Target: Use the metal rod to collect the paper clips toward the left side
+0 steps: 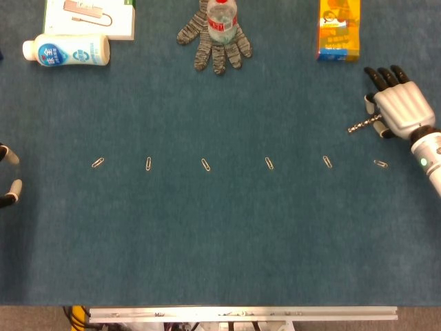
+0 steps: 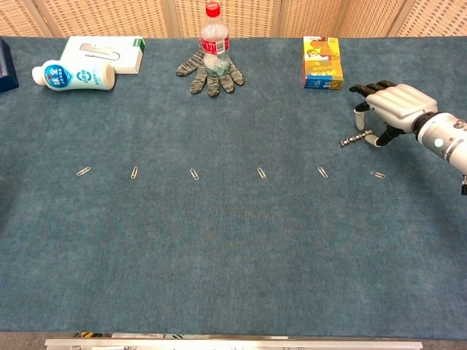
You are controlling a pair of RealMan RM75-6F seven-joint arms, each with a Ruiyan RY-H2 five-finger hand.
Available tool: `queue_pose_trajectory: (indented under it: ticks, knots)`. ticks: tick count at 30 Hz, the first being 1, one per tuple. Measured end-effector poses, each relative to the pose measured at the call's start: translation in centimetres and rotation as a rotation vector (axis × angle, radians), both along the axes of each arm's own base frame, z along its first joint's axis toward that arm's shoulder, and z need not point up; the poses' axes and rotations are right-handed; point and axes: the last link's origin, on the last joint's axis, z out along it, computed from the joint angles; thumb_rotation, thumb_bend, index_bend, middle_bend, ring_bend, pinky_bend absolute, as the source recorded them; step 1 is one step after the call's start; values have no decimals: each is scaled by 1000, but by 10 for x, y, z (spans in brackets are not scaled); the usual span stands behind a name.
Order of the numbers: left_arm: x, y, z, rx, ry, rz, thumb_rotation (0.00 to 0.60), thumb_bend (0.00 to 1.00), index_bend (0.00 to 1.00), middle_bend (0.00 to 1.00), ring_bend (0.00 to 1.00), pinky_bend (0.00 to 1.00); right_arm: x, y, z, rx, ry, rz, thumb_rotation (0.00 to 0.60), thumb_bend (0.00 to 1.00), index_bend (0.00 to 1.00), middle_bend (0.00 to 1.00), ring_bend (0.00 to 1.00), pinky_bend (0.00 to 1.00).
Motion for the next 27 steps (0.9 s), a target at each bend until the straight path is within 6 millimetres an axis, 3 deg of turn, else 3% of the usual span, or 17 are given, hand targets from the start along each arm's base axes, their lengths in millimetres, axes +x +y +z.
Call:
queue_pose_trajectory:
  ticks: [22, 27]
  knots:
    - [-2, -1, 1, -4, -1, 4, 600, 293, 424, 332, 282, 245, 0, -2, -5, 5, 12, -2, 600, 301, 487, 0, 0, 0]
    - [-2, -1, 1, -4, -3, 5, 600, 293, 424, 332, 282, 245, 0, -2, -6, 6, 12, -1, 600, 301, 531, 2, 0, 0]
